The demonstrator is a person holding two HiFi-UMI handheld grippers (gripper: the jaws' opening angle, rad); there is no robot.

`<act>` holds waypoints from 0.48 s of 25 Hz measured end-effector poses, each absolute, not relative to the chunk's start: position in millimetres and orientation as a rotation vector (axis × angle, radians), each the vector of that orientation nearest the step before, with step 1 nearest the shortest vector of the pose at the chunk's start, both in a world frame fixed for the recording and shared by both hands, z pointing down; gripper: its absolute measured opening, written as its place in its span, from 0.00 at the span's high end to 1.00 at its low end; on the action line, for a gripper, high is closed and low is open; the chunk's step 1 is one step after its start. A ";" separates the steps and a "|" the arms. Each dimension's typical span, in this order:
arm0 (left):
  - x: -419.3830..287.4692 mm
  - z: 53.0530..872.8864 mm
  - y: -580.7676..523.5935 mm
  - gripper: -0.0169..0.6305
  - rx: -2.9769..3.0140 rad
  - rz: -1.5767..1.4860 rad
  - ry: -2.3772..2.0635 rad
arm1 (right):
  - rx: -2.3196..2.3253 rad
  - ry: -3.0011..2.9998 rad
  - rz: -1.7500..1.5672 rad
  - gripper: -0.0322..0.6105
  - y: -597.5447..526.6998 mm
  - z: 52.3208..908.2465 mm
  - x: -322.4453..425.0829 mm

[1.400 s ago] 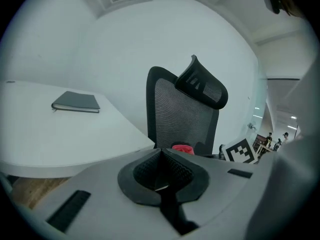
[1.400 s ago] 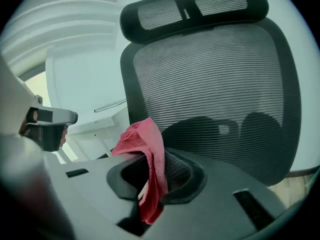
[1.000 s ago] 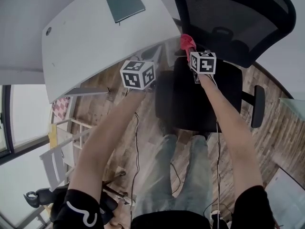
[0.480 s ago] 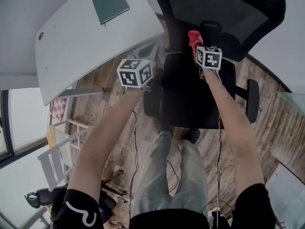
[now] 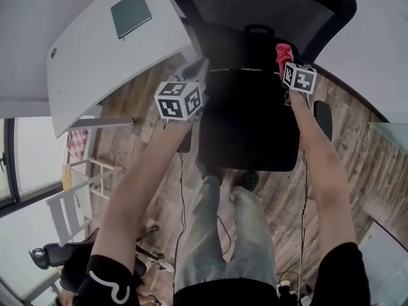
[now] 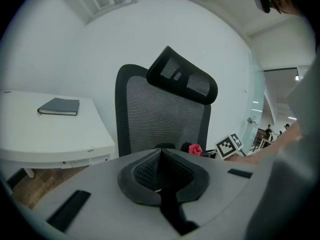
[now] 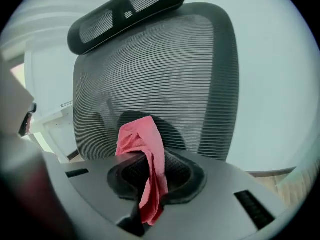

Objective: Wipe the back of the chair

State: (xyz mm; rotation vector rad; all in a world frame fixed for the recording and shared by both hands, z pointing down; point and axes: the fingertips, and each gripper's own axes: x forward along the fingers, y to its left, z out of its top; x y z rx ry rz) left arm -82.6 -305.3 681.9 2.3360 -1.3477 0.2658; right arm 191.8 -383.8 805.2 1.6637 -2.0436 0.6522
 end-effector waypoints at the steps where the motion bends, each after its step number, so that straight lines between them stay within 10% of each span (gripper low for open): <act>1: -75.5 682.0 -302.6 0.93 2.332 0.267 -1.351 | 1.670 -2.042 0.656 0.84 -382.1 805.7 202.8; 12: -17.5 665.1 -262.8 0.94 2.324 0.287 -1.380 | 1.675 -2.010 0.582 0.84 -346.9 773.0 282.2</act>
